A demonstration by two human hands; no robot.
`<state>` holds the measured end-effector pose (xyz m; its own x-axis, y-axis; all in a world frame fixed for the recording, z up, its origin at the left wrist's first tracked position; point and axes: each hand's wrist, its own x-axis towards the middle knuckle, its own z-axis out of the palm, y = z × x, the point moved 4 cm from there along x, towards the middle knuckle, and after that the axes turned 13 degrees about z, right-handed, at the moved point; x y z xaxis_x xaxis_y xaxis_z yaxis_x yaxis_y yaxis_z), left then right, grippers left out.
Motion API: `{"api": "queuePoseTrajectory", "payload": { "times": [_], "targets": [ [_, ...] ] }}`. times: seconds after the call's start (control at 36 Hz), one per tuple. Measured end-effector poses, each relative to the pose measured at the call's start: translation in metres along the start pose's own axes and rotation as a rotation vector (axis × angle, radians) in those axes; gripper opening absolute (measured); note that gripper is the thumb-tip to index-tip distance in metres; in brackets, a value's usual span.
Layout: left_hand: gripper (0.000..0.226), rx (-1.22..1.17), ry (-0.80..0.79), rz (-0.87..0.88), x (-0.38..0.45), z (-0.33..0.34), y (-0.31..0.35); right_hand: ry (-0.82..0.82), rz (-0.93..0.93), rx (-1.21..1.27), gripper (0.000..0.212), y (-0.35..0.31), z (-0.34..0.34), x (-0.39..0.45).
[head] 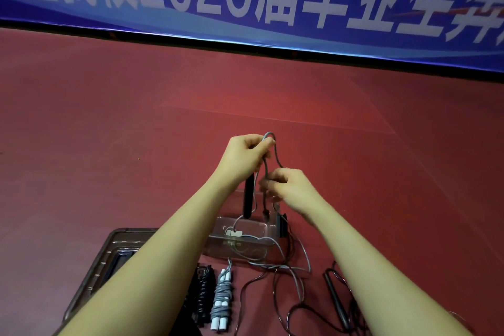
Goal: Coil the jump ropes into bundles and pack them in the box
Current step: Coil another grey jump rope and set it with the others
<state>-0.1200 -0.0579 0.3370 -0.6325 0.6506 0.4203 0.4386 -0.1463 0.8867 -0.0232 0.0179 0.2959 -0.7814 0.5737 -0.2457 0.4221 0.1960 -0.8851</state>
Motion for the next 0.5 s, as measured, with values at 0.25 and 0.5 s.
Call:
{"api": "queuePoseTrajectory", "payload": {
  "times": [0.25, 0.5],
  "targets": [
    [0.036, 0.128, -0.231, -0.062, -0.008, 0.004, -0.008, 0.278, -0.070, 0.561, 0.021, -0.011, -0.026, 0.001],
    [0.015, 0.304, -0.253, 0.137, -0.016, 0.015, -0.010, 0.289, -0.020, 0.866, 0.021, -0.016, -0.038, -0.005]
  ]
}}
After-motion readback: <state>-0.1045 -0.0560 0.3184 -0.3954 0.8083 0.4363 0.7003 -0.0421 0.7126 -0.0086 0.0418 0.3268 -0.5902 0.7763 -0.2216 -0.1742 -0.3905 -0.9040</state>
